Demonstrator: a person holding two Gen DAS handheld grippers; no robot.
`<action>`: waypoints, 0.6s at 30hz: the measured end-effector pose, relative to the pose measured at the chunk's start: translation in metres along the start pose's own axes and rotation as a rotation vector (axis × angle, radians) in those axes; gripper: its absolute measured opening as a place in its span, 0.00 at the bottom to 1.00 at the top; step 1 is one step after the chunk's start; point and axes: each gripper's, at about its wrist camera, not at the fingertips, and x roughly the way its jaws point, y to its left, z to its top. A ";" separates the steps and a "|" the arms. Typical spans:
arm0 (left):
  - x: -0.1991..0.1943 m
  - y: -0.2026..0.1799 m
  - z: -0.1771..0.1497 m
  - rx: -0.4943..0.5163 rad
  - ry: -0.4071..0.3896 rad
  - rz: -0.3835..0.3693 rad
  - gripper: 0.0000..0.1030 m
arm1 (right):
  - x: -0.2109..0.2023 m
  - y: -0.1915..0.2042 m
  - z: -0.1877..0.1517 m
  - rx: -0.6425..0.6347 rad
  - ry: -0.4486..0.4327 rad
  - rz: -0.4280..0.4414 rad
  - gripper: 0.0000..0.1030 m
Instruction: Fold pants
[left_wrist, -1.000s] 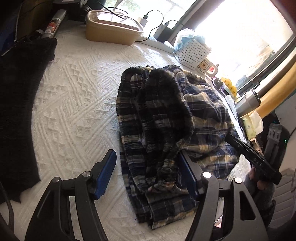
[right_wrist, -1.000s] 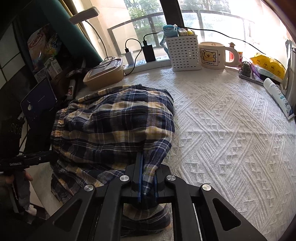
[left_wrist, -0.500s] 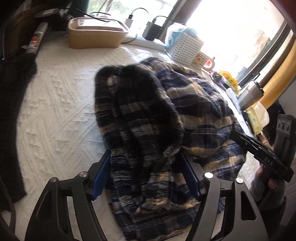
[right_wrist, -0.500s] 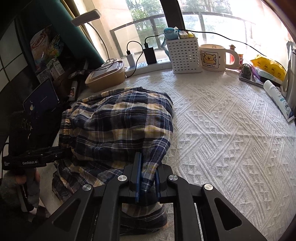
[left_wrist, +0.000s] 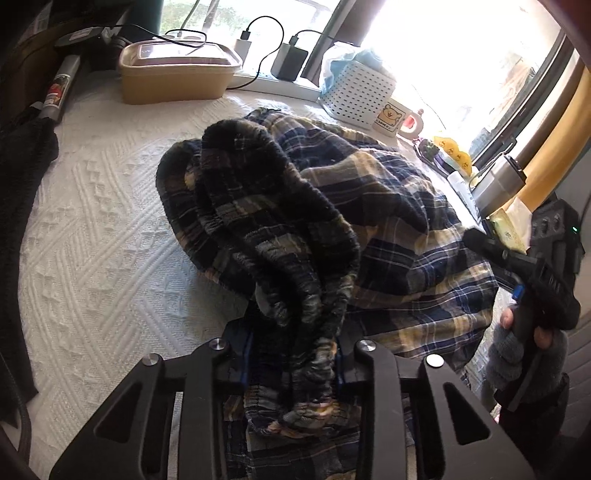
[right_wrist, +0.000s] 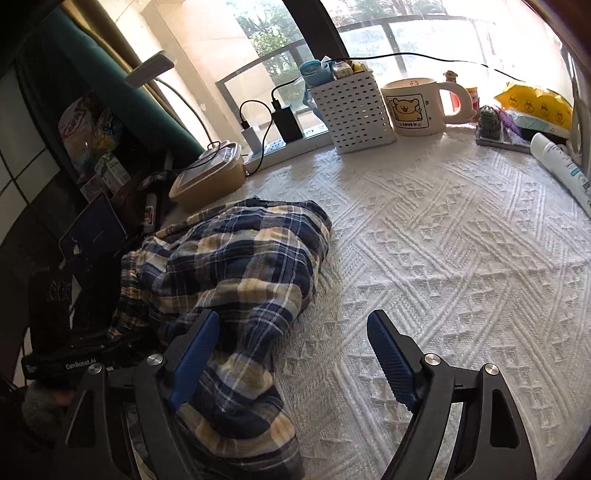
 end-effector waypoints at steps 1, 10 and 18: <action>-0.001 0.002 0.000 -0.008 0.000 -0.013 0.27 | 0.003 -0.005 0.003 0.050 0.005 0.064 0.81; -0.008 0.011 -0.002 -0.004 0.005 -0.054 0.25 | 0.043 -0.015 0.011 0.167 0.130 0.174 0.46; -0.018 0.011 0.000 0.005 -0.019 -0.095 0.19 | 0.030 0.012 0.012 0.054 0.097 0.104 0.07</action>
